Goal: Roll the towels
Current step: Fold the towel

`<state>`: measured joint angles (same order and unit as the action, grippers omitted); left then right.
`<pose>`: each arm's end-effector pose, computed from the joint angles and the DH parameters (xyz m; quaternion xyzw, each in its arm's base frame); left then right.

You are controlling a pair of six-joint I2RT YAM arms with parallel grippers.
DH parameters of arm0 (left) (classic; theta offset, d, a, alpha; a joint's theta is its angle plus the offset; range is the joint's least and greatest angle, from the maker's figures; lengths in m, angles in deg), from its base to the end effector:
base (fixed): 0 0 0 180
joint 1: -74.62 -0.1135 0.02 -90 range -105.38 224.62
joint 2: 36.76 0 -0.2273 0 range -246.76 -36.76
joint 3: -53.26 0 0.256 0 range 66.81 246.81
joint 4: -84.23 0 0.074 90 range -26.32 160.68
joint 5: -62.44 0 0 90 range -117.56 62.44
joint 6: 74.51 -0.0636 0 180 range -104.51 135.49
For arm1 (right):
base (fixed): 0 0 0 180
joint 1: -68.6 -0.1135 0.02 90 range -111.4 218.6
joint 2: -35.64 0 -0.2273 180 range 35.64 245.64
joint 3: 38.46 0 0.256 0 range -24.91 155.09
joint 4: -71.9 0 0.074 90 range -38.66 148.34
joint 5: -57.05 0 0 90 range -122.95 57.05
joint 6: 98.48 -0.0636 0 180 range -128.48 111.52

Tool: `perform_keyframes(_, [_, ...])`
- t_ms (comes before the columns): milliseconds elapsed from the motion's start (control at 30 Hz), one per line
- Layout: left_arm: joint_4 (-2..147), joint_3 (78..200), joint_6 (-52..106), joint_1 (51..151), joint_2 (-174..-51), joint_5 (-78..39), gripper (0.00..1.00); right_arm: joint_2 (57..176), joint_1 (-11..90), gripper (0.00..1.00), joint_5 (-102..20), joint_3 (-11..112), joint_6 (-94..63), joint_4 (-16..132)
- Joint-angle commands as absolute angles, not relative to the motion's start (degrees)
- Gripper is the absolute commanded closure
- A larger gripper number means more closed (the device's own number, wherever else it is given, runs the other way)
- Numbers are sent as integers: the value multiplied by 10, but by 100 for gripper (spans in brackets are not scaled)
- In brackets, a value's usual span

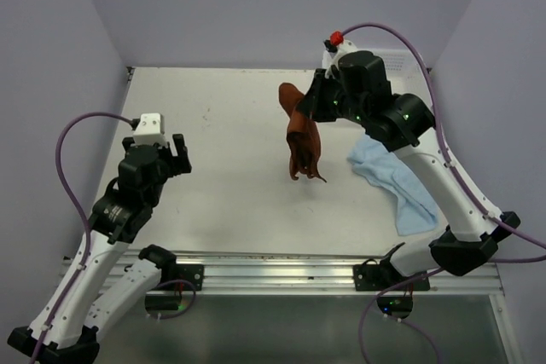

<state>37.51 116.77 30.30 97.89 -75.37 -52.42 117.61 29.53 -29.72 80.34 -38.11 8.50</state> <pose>0.1914 -0.0532 0.3142 -0.0607 0.8154 -0.0101 0.5756 0.2477 0.1965 0.4305 -0.0552 0.8487 0.2767 0.4474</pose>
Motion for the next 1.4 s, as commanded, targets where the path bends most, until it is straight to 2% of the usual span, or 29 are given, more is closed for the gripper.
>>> perform_keyframes(0, [421, 1152, 290, 978, -738, -541, 19, 1168, 277, 100, -319, 807, -407, 92])
perform_keyframes(200, [444, 1123, 292, 979, -698, -558, 20, 1227, 196, 100, -306, 796, -441, 145])
perform_keyframes(400, [426, 1145, 316, 979, -681, -572, 20, 1336, 105, 100, -260, 948, -488, 153])
perform_keyframes(567, [398, 1194, 333, 979, -670, -570, 20, 1346, 96, 100, -206, 954, -555, 190])
perform_keyframes(767, [372, 1246, 325, 979, -677, -565, 20, 1285, 114, 100, -154, 794, -615, 272])
perform_keyframes(867, [370, 1245, 325, 979, -683, -553, 21, 1246, 146, 100, -189, 639, -645, 361])
perform_keyframes(900, [374, 1231, 326, 980, -682, -548, 21, 1237, 158, 100, -202, 550, -657, 414])
perform_keyframes(1100, [398, 1169, 340, 979, -699, -497, 23, 1180, 249, 100, -253, 280, -695, 499])
perform_keyframes(1233, [433, 1148, 347, 979, -722, -459, 24, 1147, 293, 100, -252, 217, -661, 489])
perform_keyframes(1367, [463, 1139, 349, 979, -762, -419, 25, 1143, 322, 100, -248, 204, -642, 471])
